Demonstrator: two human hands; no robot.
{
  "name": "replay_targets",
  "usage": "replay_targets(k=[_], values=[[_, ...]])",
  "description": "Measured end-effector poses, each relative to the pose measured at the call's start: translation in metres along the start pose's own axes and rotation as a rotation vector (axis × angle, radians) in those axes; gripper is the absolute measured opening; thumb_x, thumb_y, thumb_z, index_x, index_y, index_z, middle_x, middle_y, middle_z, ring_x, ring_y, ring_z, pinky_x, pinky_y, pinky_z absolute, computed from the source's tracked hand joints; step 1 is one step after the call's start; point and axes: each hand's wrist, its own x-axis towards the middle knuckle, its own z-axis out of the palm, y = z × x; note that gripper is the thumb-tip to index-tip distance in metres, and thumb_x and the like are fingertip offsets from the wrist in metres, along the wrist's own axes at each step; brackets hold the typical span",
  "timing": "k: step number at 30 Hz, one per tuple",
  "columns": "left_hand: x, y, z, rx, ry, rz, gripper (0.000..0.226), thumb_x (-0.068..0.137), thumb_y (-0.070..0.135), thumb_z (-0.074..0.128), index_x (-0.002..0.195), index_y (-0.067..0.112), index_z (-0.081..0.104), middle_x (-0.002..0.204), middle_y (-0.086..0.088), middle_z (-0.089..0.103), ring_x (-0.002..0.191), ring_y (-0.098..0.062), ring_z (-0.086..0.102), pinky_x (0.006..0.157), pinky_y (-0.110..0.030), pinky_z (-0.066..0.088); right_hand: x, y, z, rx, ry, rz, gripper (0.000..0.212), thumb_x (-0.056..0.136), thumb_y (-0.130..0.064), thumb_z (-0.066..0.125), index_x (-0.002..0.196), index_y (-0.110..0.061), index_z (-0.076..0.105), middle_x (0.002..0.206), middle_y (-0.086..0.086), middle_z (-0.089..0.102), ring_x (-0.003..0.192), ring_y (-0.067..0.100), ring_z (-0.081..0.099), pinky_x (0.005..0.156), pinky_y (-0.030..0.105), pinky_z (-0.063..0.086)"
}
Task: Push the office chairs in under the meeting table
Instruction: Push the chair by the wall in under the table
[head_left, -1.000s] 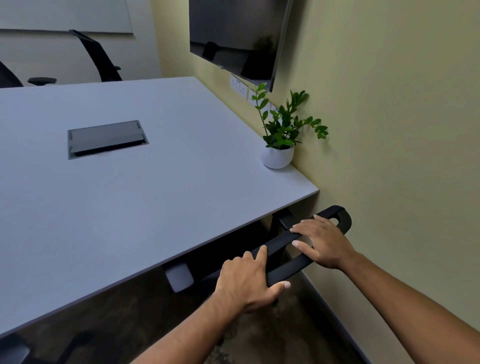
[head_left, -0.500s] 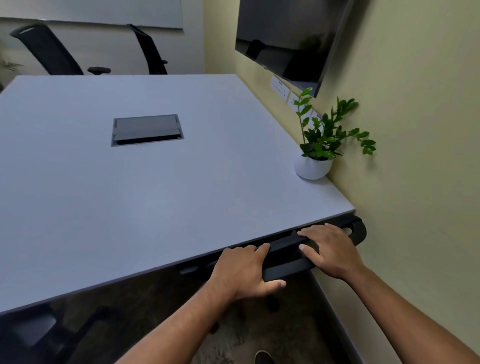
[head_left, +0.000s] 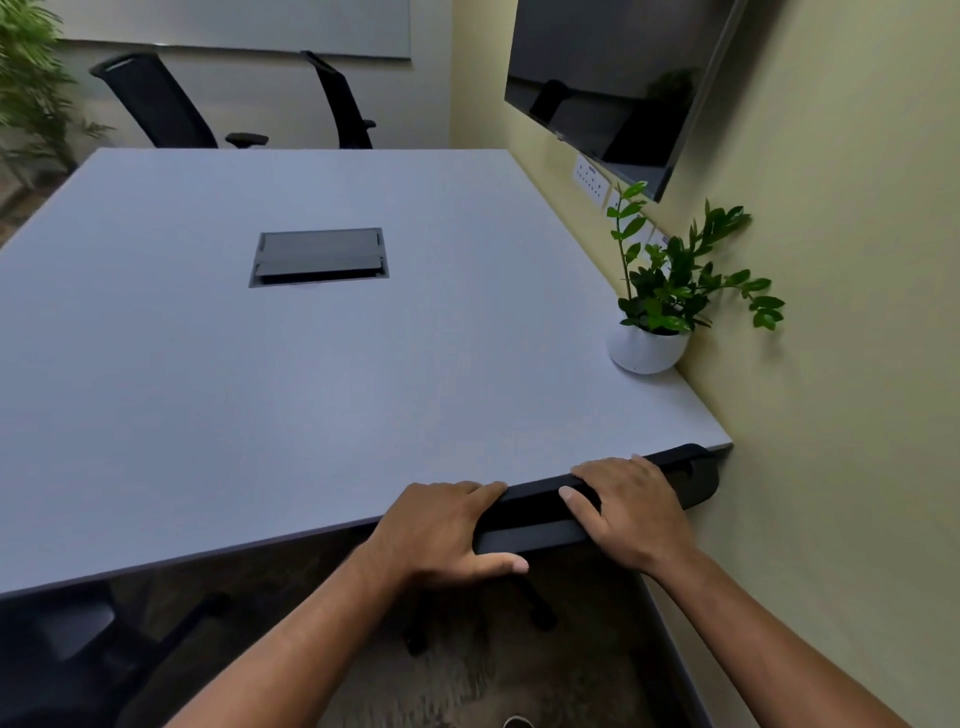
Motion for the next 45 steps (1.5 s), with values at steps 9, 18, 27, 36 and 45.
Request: replay_targets(k=[9, 18, 27, 36, 45], values=[[-0.005, -0.005, -0.004, -0.006, 0.017, -0.069, 0.088, 0.093, 0.097, 0.023, 0.150, 0.036, 0.051, 0.126, 0.014, 0.073, 0.106, -0.014, 0.068, 0.086, -0.039, 0.058, 0.007, 0.021, -0.015, 0.030, -0.130, -0.146, 0.093, 0.098, -0.087, 0.009, 0.146, -0.026, 0.060, 0.141, -0.007, 0.069, 0.130, 0.015, 0.060, 0.119, 0.043, 0.039], [-0.009, 0.002, -0.002, 0.051, 0.067, -0.200, 0.086, 0.096, 0.093, 0.019, 0.132, 0.029, 0.064, 0.113, 0.009, 0.074, 0.100, -0.016, 0.066, 0.081, -0.044, 0.057, 0.013, 0.035, -0.015, 0.020, -0.147, -0.166, 0.100, 0.095, -0.090, 0.007, 0.152, -0.026, 0.057, 0.149, -0.004, 0.065, 0.137, 0.017, 0.058, 0.120, 0.044, 0.040], [-0.024, 0.011, 0.007, -0.101, 0.234, -0.467, 0.081, 0.104, 0.078, 0.041, 0.166, 0.026, 0.040, 0.169, 0.001, 0.046, 0.158, -0.022, 0.036, 0.127, -0.038, 0.026, 0.038, 0.028, -0.024, 0.117, -0.222, -0.230, 0.107, 0.089, -0.094, 0.008, 0.167, -0.026, 0.033, 0.172, -0.003, 0.039, 0.156, 0.019, 0.037, 0.131, 0.044, 0.026], [-0.099, -0.025, 0.000, -0.059, 0.281, -0.767, 0.094, 0.103, 0.084, 0.024, 0.175, 0.023, 0.012, 0.183, -0.004, 0.011, 0.168, -0.021, 0.006, 0.129, -0.035, -0.008, 0.096, -0.023, -0.016, 0.124, -0.167, -0.365, 0.104, 0.093, -0.087, 0.004, 0.171, -0.021, 0.019, 0.179, 0.002, 0.023, 0.164, 0.018, 0.019, 0.134, 0.044, 0.014], [-0.223, -0.057, -0.024, -0.025, 0.373, -0.996, 0.101, 0.100, 0.088, 0.019, 0.175, 0.020, 0.010, 0.183, -0.007, 0.008, 0.168, -0.023, -0.001, 0.136, -0.046, -0.003, 0.121, -0.138, -0.007, 0.096, -0.132, -0.528, 0.110, 0.089, -0.090, -0.003, 0.171, -0.020, 0.020, 0.178, 0.002, 0.022, 0.164, 0.019, 0.020, 0.133, 0.042, 0.015]])
